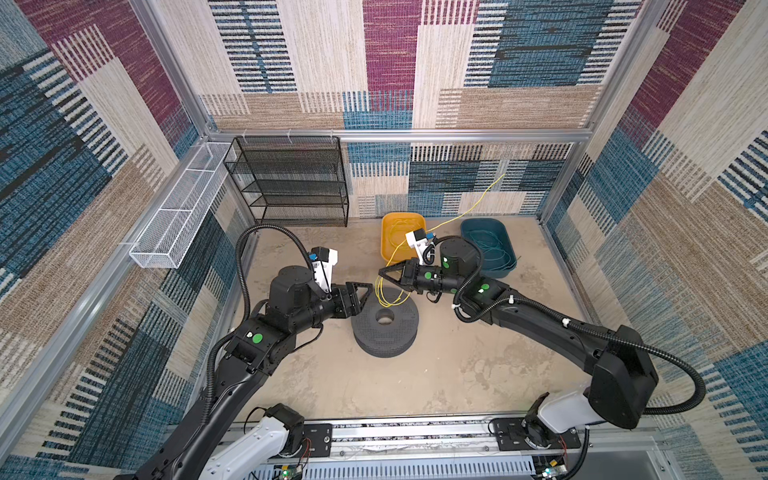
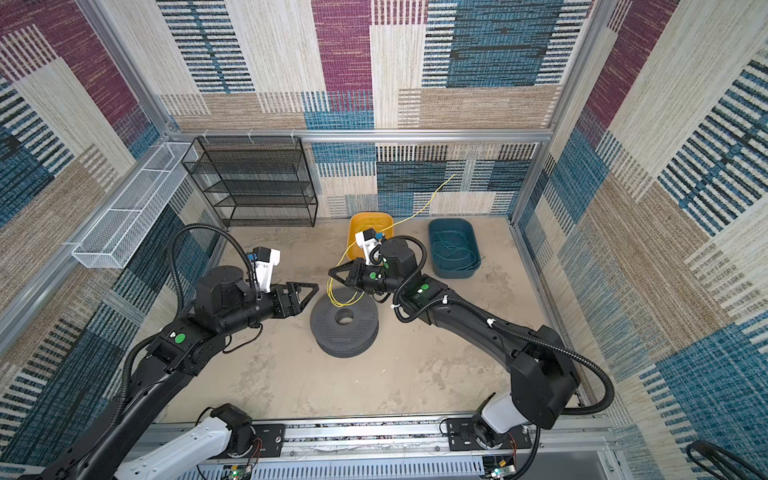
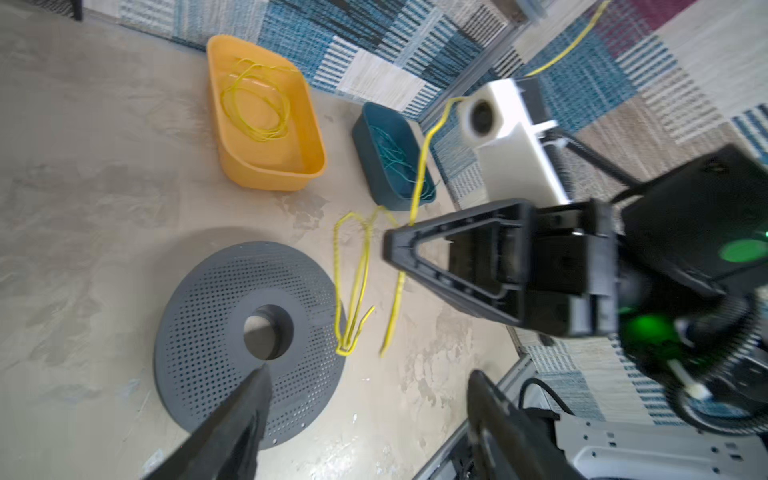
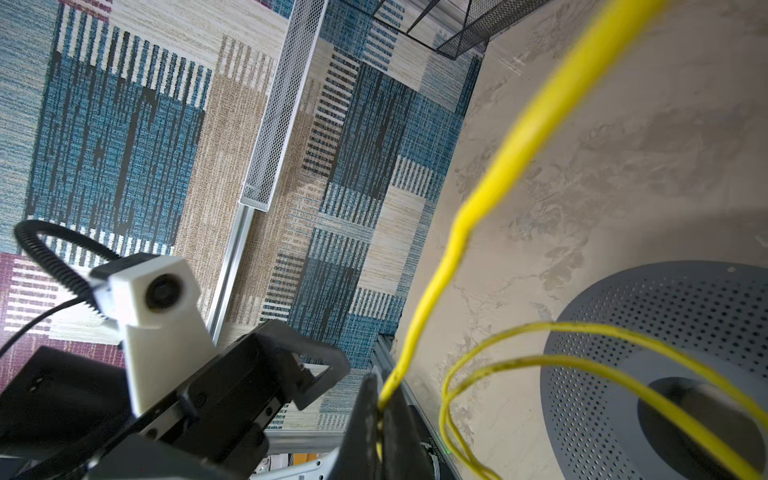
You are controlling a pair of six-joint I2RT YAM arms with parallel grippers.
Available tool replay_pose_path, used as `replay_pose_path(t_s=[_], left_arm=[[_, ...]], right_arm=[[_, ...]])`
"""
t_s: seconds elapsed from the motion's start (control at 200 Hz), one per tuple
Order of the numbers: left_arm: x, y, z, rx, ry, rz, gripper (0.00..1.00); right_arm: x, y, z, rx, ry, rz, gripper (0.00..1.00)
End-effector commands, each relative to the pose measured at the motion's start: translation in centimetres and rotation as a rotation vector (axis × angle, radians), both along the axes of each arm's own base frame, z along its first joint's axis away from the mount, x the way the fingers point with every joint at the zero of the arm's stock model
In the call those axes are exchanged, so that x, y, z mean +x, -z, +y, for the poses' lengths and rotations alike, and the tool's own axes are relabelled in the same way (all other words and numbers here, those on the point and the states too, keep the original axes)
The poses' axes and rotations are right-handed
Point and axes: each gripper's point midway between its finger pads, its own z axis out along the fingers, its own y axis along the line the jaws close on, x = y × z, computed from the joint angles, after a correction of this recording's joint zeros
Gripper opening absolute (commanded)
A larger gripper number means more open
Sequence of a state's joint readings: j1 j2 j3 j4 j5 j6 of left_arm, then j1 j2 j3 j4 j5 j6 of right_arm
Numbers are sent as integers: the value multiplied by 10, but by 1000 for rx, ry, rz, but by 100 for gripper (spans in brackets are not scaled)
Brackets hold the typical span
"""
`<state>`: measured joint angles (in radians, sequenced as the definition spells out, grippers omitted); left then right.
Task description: Wrap the cables
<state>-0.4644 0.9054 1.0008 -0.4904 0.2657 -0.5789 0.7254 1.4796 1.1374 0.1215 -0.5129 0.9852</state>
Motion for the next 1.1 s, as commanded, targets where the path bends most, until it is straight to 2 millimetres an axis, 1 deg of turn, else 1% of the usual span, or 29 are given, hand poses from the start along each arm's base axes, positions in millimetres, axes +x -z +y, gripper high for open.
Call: replay_pose_path(t_s=[0.0, 0.07, 0.155, 0.225, 0.29, 0.351, 0.456, 0.546, 0.696, 0.776, 0.806, 0.921, 0.992, 1.097], left_arm=[[7, 24, 4, -32, -34, 92, 65], [11, 27, -7, -111, 2, 106, 61], [14, 31, -22, -165, 58, 133, 60], [17, 27, -30, -202, 92, 127, 59], [16, 18, -37, -253, 127, 100, 59], [14, 11, -36, -270, 127, 73, 60], [15, 11, -29, -257, 92, 48, 61], [16, 18, -30, -257, 90, 58, 61], [20, 31, -35, -258, 101, 86, 56], [22, 33, -35, -261, 96, 72, 55], [23, 33, -34, -264, 92, 63, 53], [25, 31, -34, -274, 89, 38, 38], [24, 28, -33, -275, 85, 21, 24], [24, 33, -26, -245, 54, 17, 8]], right_arm=[[-3, -19, -1, 48, -11, -50, 0], [-7, -22, -2, 57, -14, -50, 0], [-12, -22, -3, 68, -19, -46, 0], [-14, -19, -3, 66, -24, -38, 0], [-15, -19, -3, 65, -32, -35, 0], [-16, -20, -3, 63, -37, -39, 0], [-16, -23, 0, 60, -46, -43, 0], [-16, -24, 4, 65, -66, -37, 0], [-19, -27, 14, 71, -102, -35, 0], [-22, -28, 20, 68, -125, -34, 0], [-23, -29, 22, 71, -133, -36, 0], [-24, -29, 27, 66, -140, -30, 0], [-22, -30, 27, 62, -129, -31, 0], [-16, -32, 27, 47, -106, -48, 0]])
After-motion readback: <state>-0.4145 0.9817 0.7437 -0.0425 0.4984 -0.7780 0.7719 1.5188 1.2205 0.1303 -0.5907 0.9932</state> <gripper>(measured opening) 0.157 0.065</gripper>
